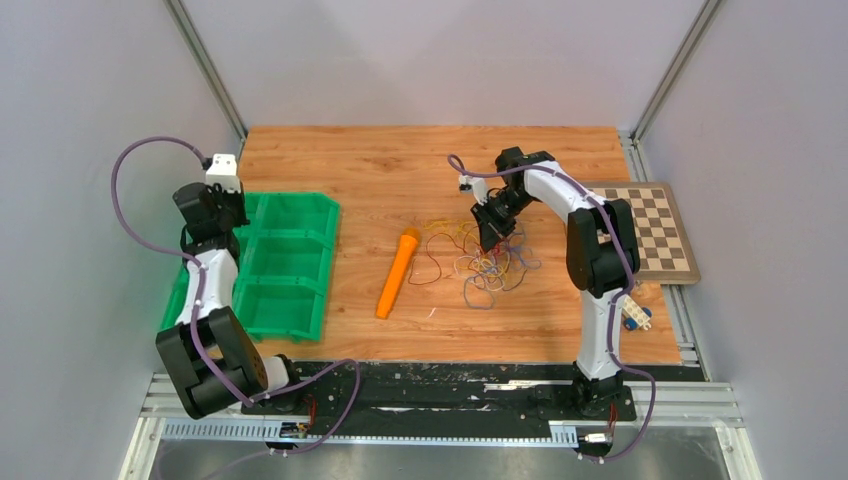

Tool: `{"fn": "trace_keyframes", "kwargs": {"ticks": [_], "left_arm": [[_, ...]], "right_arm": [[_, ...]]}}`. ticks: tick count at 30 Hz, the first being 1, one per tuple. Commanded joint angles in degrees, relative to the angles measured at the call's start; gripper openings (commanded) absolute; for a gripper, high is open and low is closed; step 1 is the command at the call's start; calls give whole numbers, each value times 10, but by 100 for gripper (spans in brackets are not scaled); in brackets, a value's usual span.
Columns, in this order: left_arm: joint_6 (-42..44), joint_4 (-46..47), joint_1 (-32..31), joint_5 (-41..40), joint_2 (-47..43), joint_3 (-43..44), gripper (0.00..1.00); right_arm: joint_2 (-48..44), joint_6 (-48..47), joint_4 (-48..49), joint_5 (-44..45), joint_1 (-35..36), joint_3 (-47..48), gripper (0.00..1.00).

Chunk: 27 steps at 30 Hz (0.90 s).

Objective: Untangle the cables

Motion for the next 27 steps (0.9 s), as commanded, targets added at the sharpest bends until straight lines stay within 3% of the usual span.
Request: {"fn": "trace_keyframes", "kwargs": {"ticks": [1,15,17,18,19,20,27], "left_arm": [[-18,-7,-6,-10,-14,-3,0],[-76,-84,11,46,186,143,0],[-77,-93,11,37,183,154,9],[-76,-96,11,26,180,160,26],[-74,-107,11,21,172,164,36],[-71,-115,11,11,167,173,54],[-42,-211,11,24,90,231,97]], "right_arm": [[3,-14,-4,3,0,15,0],[-1,-16,-7,7,1,13,0],[-4,-17,-6,5,1,12,0],[-4,-18,-6,4,0,12,0],[-6,-19,-6,1,1,13,0],[-7,-20,-6,-1,0,13,0],[-25,-40,-4,-33,-10,25,0]]}}
